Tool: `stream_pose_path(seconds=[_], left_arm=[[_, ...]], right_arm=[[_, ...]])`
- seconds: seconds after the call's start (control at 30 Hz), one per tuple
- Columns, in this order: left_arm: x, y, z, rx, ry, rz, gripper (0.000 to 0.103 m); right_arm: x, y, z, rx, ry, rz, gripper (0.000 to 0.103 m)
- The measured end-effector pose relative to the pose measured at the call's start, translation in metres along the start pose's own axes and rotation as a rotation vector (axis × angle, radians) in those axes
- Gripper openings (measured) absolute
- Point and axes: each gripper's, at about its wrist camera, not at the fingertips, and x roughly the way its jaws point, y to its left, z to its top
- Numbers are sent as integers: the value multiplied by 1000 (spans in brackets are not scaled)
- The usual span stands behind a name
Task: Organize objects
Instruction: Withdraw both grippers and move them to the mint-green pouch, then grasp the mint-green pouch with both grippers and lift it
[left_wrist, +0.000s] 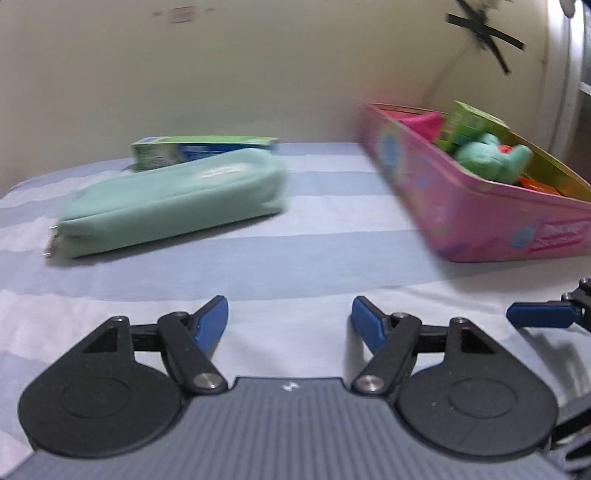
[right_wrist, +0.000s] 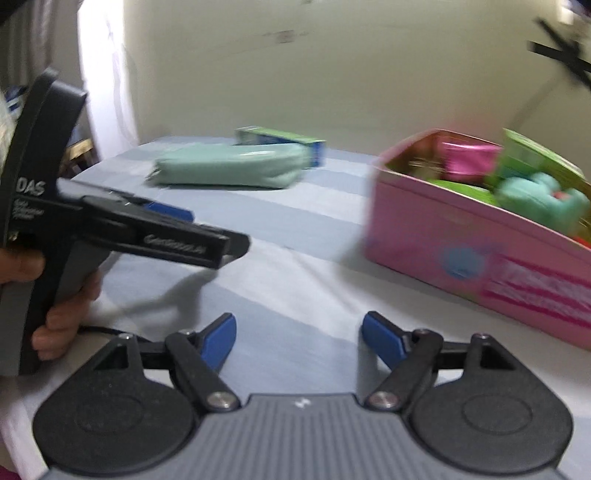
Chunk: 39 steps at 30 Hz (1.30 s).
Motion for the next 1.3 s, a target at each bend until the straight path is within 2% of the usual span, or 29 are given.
stream_pose_path(seconds=[0.23,0.27,0.3,0.37,0.4,0.47,0.53,0.7,0.8,0.93,1.03,1.17,1.27,1.3], left_arm=[[2,72,-4,-88,-15,90,76],[2,84,-4,-111,-20,92,74],[0,95,-4,-132,-33,59,77],[0,113,-4,-177,-30,148,77],[2,124,-5,-215,-29,155,77],[-2,149,-5,-322,-60,98,77],[-1,166,-7,-393,-86,99,77],[-2,175,-8,-459,-120,67,80],[-2,176,-9,-477,-129,59,80],[-2,181,-11,-502,-138,42,80],[-2,180,-10,-488,-134,45,81],[-2,181,-10,-488,-135,48,81],[-6,193,-14,-563,-162,48,84],[-8,199,-16,-608,-173,40,90]], right_arm=[[34,39,30,-124,42,85,74],[39,41,36,-132,47,91,74],[44,42,41,-134,50,94,74],[54,42,52,-134,50,97,73],[58,42,57,-128,45,94,73],[68,39,71,-85,17,103,73],[79,32,84,-4,-7,124,74],[111,4,114,211,-91,115,75],[135,-4,128,275,-114,90,76],[167,-16,139,320,-98,74,79],[179,-25,138,366,-76,124,73],[171,-17,132,315,-70,131,62],[162,-15,125,308,-66,167,56],[159,-15,122,309,-63,182,55]])
